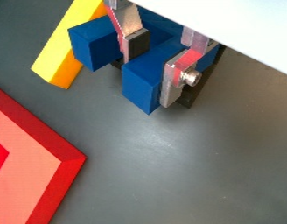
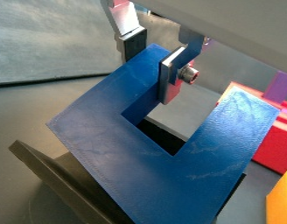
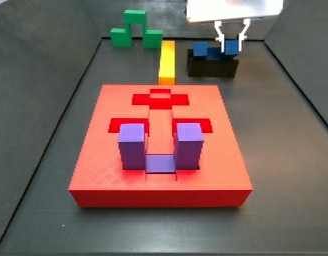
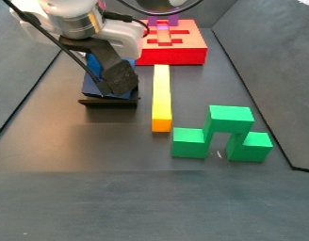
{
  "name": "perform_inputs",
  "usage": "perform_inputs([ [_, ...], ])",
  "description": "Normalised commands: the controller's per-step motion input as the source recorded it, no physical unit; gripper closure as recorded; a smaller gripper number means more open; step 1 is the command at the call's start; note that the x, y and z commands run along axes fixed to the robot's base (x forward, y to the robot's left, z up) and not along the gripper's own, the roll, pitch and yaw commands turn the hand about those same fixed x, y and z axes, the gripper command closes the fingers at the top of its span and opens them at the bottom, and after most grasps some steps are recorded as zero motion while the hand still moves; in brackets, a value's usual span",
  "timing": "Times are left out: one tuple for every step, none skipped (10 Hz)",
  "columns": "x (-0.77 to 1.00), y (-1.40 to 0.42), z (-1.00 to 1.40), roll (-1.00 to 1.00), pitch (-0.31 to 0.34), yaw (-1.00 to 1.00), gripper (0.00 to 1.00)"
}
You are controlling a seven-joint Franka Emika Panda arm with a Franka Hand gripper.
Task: Pick up the blue object. Move up. Place the blue object on the fixture. Regrasp the blue object. Move to above the board. Insert the blue object.
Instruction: Place the blue object on the fixture, then regrasp the blue object.
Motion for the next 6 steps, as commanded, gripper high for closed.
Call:
perform_inputs([
  [0.0,0.0,-0.28,0.41,0.0,-0.04,1.0],
  [0.0,0.0,-0.25,0.38,0.0,-0.01,1.0],
  [0.0,0.0,-0.17,0.29,0.0,0.0,1.0],
  [0.0,0.0,0.0,0.0,0.0,0.0,1.0],
  [0.0,0.0,0.0,0.0,0.0,0.0,0.0],
  [0.09,-0.01,0.0,0.05,0.0,0.0,0.0],
])
